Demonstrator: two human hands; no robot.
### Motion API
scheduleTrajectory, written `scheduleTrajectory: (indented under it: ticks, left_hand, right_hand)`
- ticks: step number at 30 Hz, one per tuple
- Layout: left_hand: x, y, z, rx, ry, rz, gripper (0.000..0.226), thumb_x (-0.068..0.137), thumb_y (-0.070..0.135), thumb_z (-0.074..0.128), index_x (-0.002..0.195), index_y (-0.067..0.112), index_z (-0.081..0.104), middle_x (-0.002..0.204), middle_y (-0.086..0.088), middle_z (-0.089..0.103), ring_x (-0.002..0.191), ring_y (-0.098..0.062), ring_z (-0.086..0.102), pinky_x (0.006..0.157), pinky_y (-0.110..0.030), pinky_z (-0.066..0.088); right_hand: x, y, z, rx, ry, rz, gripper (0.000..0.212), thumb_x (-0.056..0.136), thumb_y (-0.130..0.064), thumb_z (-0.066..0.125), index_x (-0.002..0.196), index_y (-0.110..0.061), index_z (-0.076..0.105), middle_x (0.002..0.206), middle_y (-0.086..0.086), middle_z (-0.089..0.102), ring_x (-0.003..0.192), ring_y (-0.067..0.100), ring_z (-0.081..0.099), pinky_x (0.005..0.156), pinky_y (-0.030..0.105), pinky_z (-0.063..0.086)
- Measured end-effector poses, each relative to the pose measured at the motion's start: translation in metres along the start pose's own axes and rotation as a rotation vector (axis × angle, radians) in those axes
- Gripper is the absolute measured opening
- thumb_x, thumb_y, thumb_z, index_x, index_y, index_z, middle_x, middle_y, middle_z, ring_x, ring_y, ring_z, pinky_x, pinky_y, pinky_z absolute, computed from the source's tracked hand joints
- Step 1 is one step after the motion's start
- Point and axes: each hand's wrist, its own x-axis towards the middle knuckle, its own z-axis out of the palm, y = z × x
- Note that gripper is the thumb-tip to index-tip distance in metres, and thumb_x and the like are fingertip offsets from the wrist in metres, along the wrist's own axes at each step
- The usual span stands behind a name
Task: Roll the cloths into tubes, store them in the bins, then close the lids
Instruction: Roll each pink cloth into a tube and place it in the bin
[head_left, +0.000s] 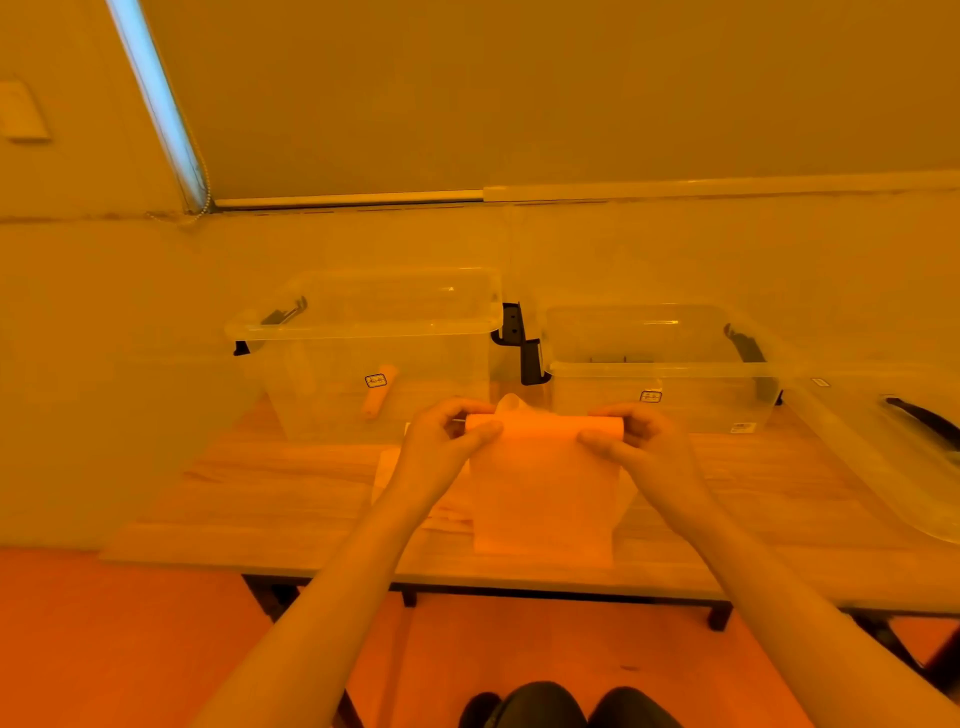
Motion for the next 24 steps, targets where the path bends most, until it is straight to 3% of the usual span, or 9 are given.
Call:
scheduleTrajectory:
  ticks: [4, 8, 14, 19, 24]
  left_hand:
    - [-0.0001, -0.0010, 0.0000, 0.003, -0.012, -0.005, 0.022, 0.082, 0.014, 0.071, 0.096, 0.028, 0.062, 0.099, 0.013, 0.059, 0.095, -0.005, 0.058, 0.074, -0.019, 0.051]
    - [0.0003, -0.0006, 0.0009, 0.007, 0.041, -0.030, 0.013, 0.086, 0.021, 0.068, 0.095, 0.028, 0.062, 0.095, 0.014, 0.060, 0.088, -0.002, 0.058, 0.066, -0.016, 0.047]
    - [0.0012, 0.0004, -0.0005, 0.035, 0.024, -0.004, 0.021, 0.082, 0.016, 0.072, 0.098, 0.026, 0.063, 0.096, 0.019, 0.057, 0.089, 0.002, 0.055, 0.067, -0.015, 0.047]
    - [0.0023, -0.0015, -0.0006, 0.028, 0.041, -0.007, 0.010, 0.087, 0.021, 0.068, 0.095, 0.026, 0.064, 0.093, 0.016, 0.060, 0.085, 0.002, 0.057, 0.062, -0.012, 0.047]
    - [0.0014, -0.0006, 0.0023, 0.051, 0.041, 0.013, 0.010, 0.086, 0.021, 0.068, 0.091, 0.028, 0.064, 0.094, 0.017, 0.059, 0.089, 0.001, 0.054, 0.070, -0.015, 0.044]
  right_hand:
    - [0.0007, 0.0016, -0.0002, -0.040, 0.017, 0.009, 0.022, 0.082, -0.015, 0.072, 0.102, -0.022, 0.065, 0.099, -0.012, 0.064, 0.082, -0.005, 0.064, 0.060, 0.012, 0.052]
    - [0.0010, 0.0022, 0.0008, -0.078, 0.008, 0.001, 0.033, 0.080, -0.012, 0.074, 0.110, -0.021, 0.065, 0.106, -0.013, 0.061, 0.097, 0.002, 0.059, 0.067, 0.018, 0.053]
    - [-0.0001, 0.0002, 0.0018, -0.034, 0.024, 0.006, 0.018, 0.084, -0.019, 0.070, 0.100, -0.024, 0.065, 0.099, -0.008, 0.066, 0.081, -0.001, 0.064, 0.059, 0.013, 0.052]
    - [-0.0008, 0.0006, 0.0020, -0.059, 0.006, 0.014, 0.032, 0.079, -0.012, 0.075, 0.107, -0.023, 0.064, 0.106, -0.012, 0.061, 0.093, 0.003, 0.060, 0.062, 0.016, 0.053]
    - [0.0000, 0.0013, 0.0037, -0.082, 0.035, -0.003, 0.018, 0.083, -0.020, 0.071, 0.098, -0.025, 0.063, 0.102, -0.009, 0.063, 0.093, 0.006, 0.060, 0.067, 0.019, 0.050]
